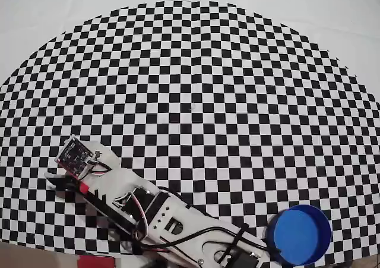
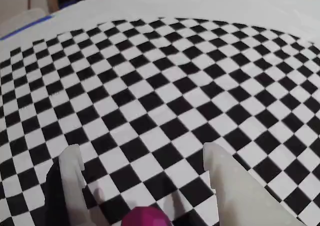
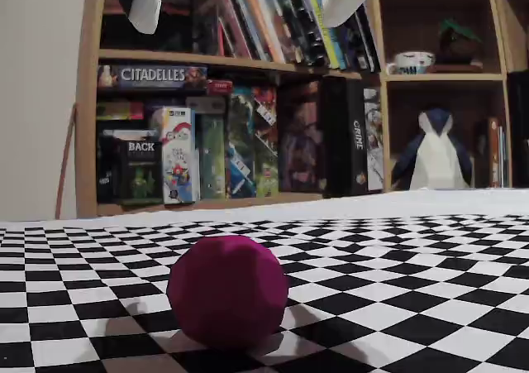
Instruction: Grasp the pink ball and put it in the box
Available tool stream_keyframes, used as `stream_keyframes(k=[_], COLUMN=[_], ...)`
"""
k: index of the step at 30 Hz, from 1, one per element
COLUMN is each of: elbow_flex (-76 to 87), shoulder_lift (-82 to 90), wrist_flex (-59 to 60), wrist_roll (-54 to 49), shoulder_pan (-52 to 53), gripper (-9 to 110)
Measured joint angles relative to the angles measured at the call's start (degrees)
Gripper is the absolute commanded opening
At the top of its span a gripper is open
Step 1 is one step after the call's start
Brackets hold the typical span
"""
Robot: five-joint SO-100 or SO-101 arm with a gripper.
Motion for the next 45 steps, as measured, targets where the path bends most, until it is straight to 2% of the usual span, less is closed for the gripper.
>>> stream_keyframes(k=[45], elbow_flex=[-0.35], shoulder_lift=[-27.33], wrist_flex=[-14.24], wrist_roll=[-0.7], shoulder_pan=[0.0], gripper=[27])
